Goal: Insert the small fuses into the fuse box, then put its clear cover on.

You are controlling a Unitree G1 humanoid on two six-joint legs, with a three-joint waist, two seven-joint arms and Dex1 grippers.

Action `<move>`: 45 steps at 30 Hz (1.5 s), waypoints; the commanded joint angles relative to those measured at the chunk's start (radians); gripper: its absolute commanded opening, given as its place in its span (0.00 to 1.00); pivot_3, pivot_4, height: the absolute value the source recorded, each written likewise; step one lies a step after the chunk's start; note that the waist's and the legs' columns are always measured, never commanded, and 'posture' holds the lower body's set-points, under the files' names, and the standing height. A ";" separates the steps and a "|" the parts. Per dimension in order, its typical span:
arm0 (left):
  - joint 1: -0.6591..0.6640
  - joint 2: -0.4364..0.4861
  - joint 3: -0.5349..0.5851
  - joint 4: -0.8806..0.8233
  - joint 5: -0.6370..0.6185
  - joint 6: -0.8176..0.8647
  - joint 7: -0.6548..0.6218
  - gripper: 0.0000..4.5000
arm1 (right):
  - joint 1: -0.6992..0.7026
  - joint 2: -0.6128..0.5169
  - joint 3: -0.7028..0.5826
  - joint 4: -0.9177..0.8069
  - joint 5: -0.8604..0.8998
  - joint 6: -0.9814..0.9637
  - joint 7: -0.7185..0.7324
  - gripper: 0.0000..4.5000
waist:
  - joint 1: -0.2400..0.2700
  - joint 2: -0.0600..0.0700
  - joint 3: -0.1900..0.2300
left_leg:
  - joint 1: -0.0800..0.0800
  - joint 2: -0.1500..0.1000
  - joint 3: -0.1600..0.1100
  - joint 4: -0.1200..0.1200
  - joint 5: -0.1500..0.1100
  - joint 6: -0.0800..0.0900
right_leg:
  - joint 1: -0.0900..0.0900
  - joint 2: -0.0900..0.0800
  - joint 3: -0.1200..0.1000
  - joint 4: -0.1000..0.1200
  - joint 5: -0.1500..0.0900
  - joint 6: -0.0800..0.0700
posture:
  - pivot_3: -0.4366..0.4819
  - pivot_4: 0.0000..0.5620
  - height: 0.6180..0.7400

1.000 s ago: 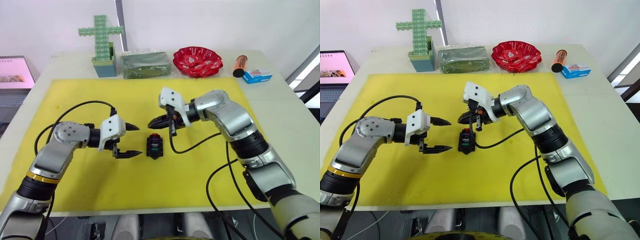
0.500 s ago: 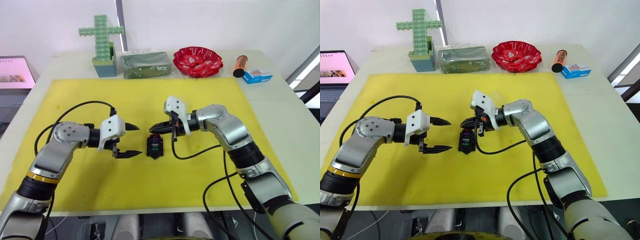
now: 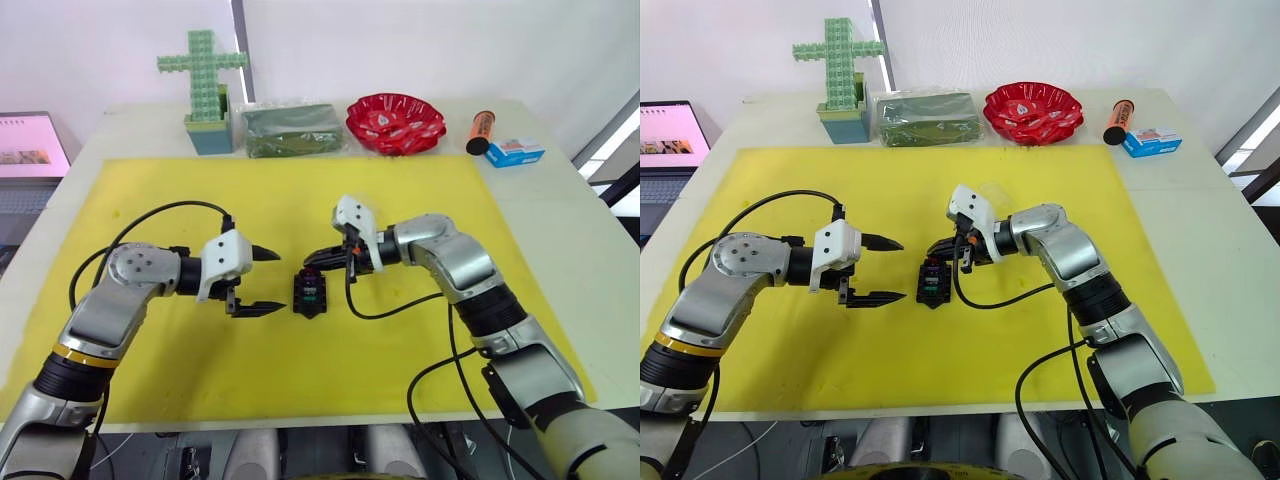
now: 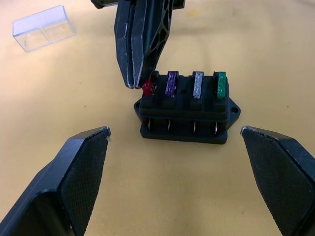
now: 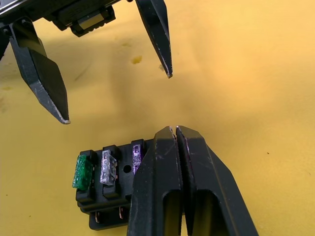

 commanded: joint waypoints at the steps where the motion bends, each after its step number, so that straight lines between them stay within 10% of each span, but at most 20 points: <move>1: -0.006 0.009 0.015 -0.032 -0.005 -0.001 0.002 1.00 | 0.007 0.001 0.006 0.008 -0.016 -0.028 0.004 0.01 | 0.000 0.000 0.000 | 0.000 0.000 0.000 0.000 0.000 0.000 | 0.000 0.000 0.000 0.000 0.000 0.000 | 0.48 0.27 1.00; 26: 0.000 0.009 0.021 -0.045 -0.009 0.016 0.007 1.00 | 0.062 -0.031 0.154 0.026 -0.176 -0.070 0.033 0.01 | 0.001 0.000 -0.001 | 0.003 0.000 0.000 0.000 0.000 0.000 | 0.003 0.000 0.000 0.000 0.000 0.000 | 0.48 0.27 1.00; 45: -0.018 0.052 0.110 -0.038 -0.108 0.104 -0.019 1.00 | -0.040 -0.094 -0.088 -0.214 0.014 0.120 0.011 0.01 | 0.002 0.000 0.000 | 0.001 0.000 -0.001 0.000 0.000 0.000 | 0.002 0.000 0.000 -0.001 0.000 0.000 | 0.48 0.27 1.00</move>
